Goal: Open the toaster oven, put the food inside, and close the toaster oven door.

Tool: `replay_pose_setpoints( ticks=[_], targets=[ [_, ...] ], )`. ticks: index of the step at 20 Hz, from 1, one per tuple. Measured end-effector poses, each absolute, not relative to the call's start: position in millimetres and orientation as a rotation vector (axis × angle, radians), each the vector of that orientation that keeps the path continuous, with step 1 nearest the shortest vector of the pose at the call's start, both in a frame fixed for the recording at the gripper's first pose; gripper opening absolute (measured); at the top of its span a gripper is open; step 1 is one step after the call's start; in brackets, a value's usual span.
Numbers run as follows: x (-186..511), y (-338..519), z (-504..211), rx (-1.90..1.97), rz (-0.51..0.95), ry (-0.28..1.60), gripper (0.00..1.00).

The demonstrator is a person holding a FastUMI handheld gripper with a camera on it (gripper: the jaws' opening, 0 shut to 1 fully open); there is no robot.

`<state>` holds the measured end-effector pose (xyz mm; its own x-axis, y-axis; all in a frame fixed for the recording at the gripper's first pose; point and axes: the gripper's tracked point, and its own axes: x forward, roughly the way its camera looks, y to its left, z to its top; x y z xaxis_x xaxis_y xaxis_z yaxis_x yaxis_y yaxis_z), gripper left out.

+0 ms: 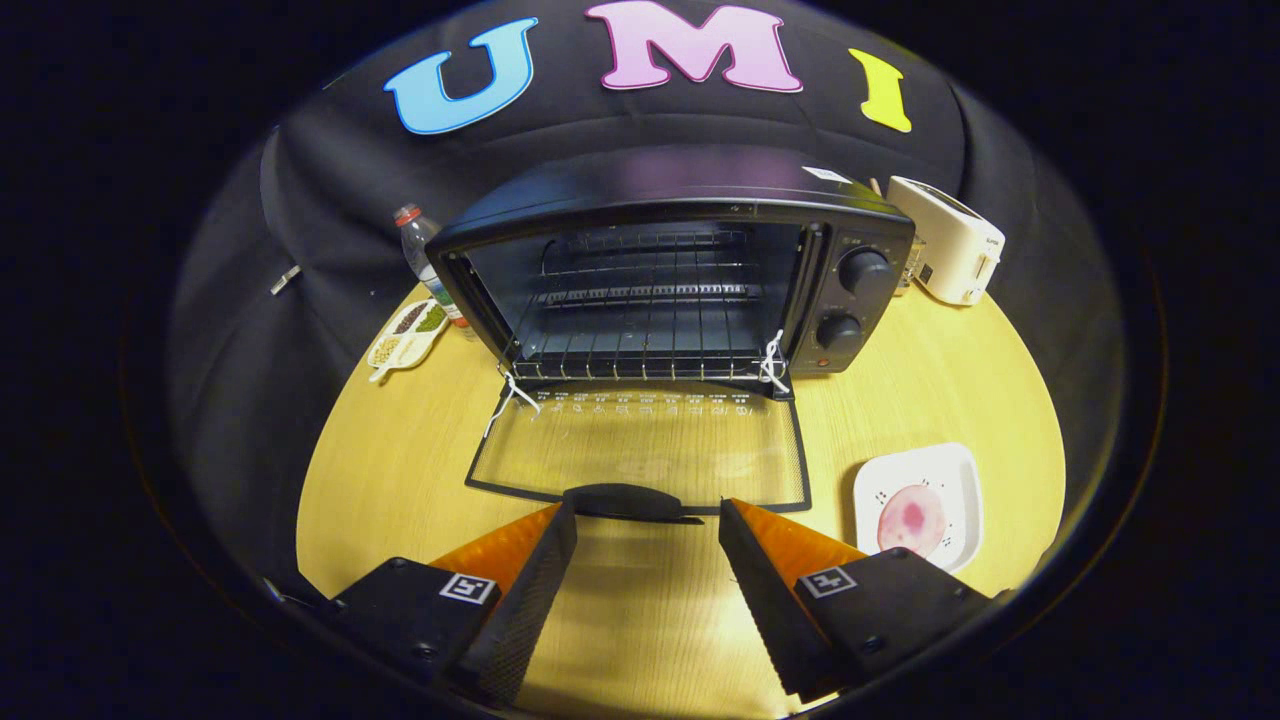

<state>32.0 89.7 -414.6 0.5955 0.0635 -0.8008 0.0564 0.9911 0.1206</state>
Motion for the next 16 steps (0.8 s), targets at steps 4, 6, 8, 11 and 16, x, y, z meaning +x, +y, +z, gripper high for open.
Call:
replay_pose_setpoints(
  ticks=[4,6,8,11,16],
  targets=[
    [25,42,-381,0.158,0.030,0.884,0.94],
    [15,0,-373,0.157,0.025,0.896,0.94],
    [4,-53,-369,0.116,-0.012,0.906,0.94],
    [-8,-123,-383,0.091,-0.068,0.951,0.97],
    [-17,-195,-438,0.132,-0.121,1.094,0.77]
  ],
)
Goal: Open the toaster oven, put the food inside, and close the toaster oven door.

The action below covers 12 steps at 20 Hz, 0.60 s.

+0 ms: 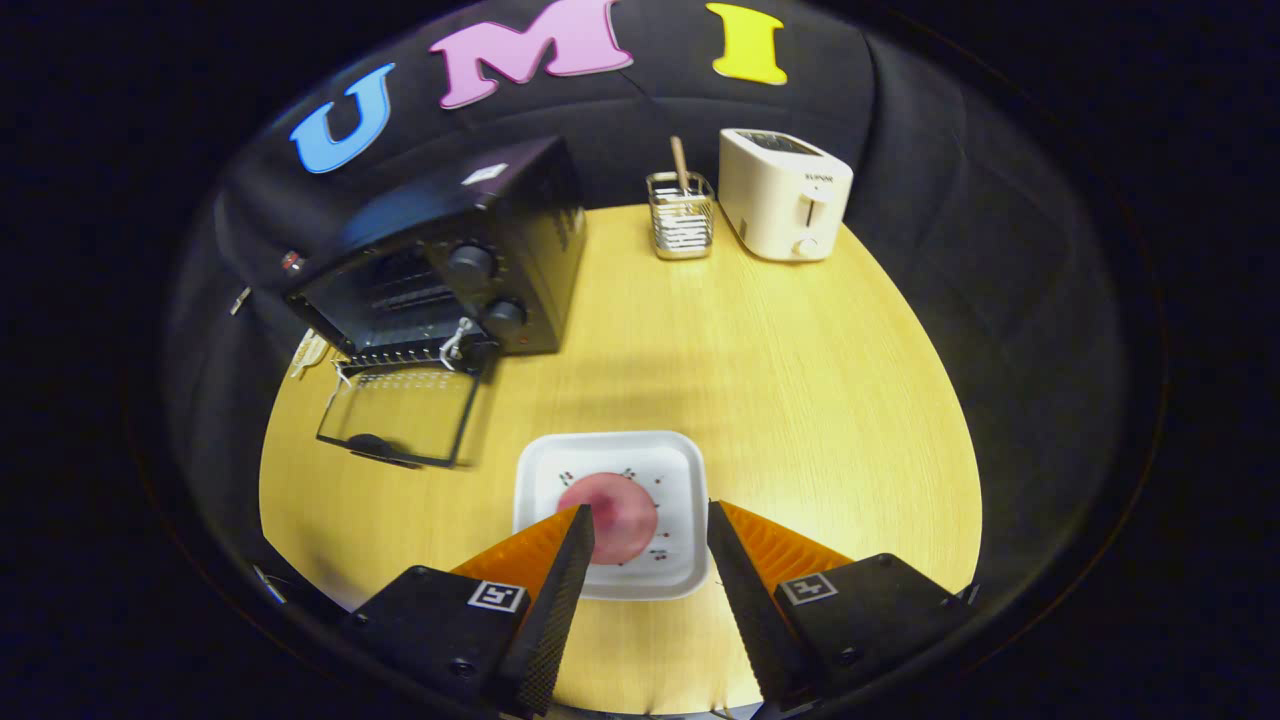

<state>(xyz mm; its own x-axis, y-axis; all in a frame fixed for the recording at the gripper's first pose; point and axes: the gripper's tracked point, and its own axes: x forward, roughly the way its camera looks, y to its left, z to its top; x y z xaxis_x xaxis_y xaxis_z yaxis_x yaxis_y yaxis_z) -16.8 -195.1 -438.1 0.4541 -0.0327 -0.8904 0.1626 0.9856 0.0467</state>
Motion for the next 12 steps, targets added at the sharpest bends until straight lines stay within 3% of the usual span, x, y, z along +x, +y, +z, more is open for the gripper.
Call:
replay_pose_setpoints(
  ticks=[3,5,11,12],
  targets=[
    [-17,-214,-468,0.123,-0.112,1.172,0.77],
    [-14,-212,-485,0.123,-0.080,1.216,0.63],
    [-13,-214,-512,0.114,-0.059,1.287,0.63],
    [-12,-214,-510,0.128,-0.065,1.297,0.53]
  ],
)
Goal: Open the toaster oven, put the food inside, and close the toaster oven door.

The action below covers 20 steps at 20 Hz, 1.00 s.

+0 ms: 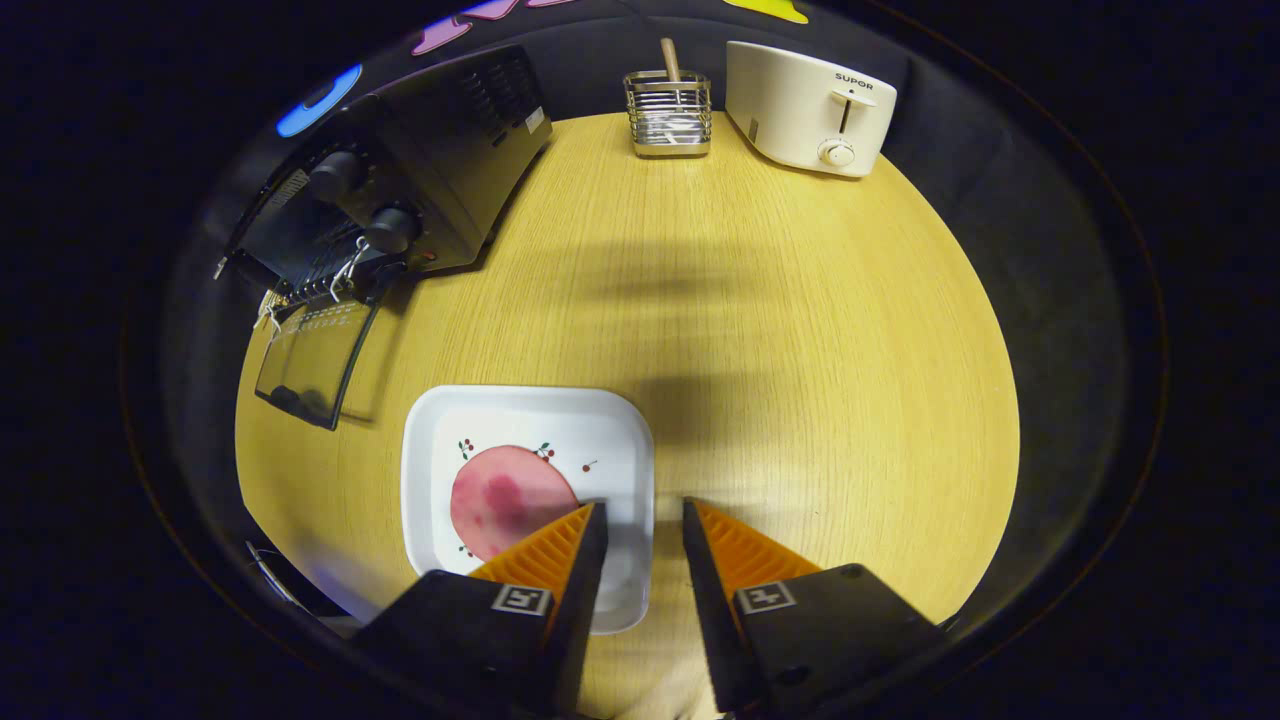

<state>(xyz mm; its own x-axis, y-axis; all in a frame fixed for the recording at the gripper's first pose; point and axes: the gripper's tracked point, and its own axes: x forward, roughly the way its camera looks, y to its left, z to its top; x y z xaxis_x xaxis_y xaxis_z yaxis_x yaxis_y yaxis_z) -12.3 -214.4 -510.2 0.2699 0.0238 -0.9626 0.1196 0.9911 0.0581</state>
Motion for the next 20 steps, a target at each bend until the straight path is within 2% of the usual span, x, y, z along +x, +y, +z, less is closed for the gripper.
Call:
replay_pose_setpoints(
  ticks=[1,4,7,10,11,20],
  targets=[
    [-9.6,-215.6,-510.3,0.136,-0.068,1.297,0.41],
    [-8.7,-216.3,-511.2,0.120,-0.063,1.324,0.41],
    [-9.1,-213.3,-516.4,0.136,-0.070,1.350,0.14],
    [-7.7,-213.6,-517.4,0.133,-0.042,1.359,0.15],
    [-8.8,-212.4,-511.4,0.131,-0.030,1.350,0.05],
    [-9.6,-212.6,-514.9,0.346,0.026,1.369,0.05]
  ],
)
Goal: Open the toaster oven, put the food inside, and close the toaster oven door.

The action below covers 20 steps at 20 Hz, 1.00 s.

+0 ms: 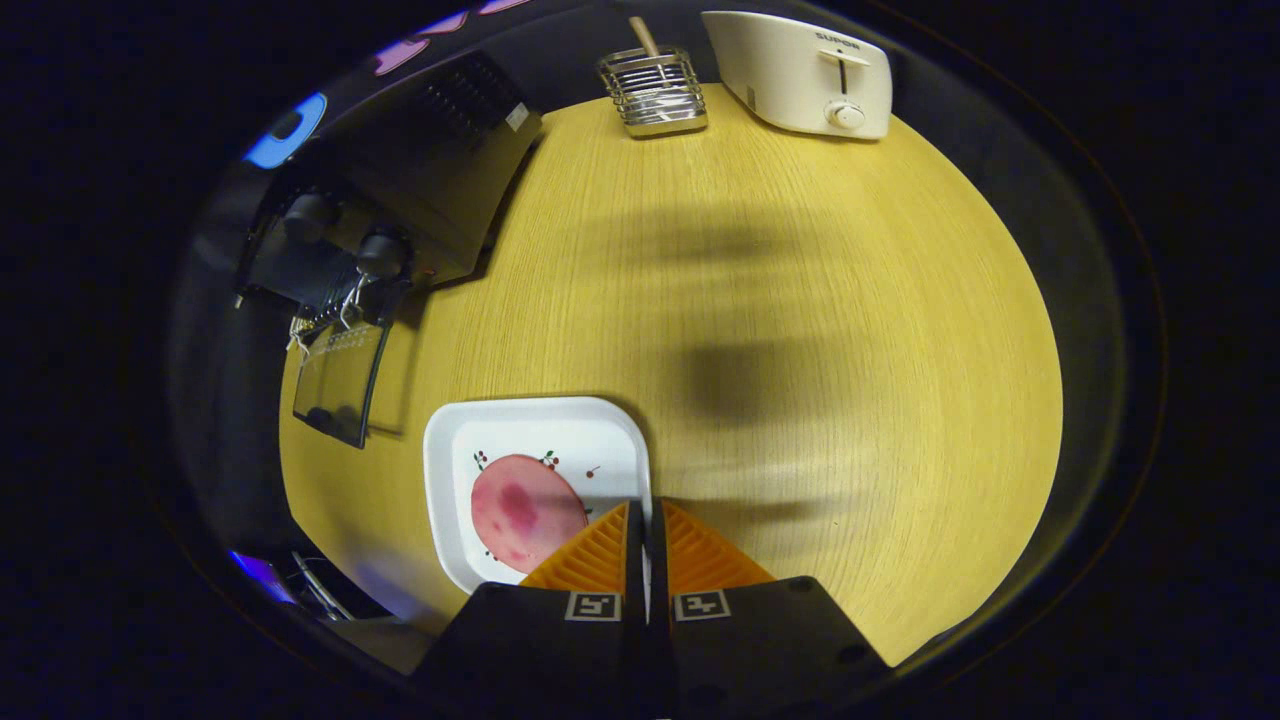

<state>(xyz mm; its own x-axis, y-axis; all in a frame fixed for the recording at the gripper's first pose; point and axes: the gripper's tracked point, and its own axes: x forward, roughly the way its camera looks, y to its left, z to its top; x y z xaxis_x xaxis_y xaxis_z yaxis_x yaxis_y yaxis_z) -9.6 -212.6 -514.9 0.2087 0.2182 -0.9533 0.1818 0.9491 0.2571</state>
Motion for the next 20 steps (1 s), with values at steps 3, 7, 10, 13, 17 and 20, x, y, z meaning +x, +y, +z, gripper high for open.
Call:
replay_pose_setpoints(
  ticks=[3,7,10,13,17,20],
  targets=[
    [-15,-207,-512,0.548,0.024,1.365,0.05],
    [-22,-203,-501,0.852,-0.016,1.310,0.05],
    [-24,-201,-495,0.965,-0.052,1.258,0.05],
    [-22,-194,-475,1.073,-0.065,1.174,0.05],
    [-21,-166,-427,1.116,-0.083,1.047,0.05],
    [-16,-126,-403,1.155,-0.099,0.973,0.05]
  ],
)
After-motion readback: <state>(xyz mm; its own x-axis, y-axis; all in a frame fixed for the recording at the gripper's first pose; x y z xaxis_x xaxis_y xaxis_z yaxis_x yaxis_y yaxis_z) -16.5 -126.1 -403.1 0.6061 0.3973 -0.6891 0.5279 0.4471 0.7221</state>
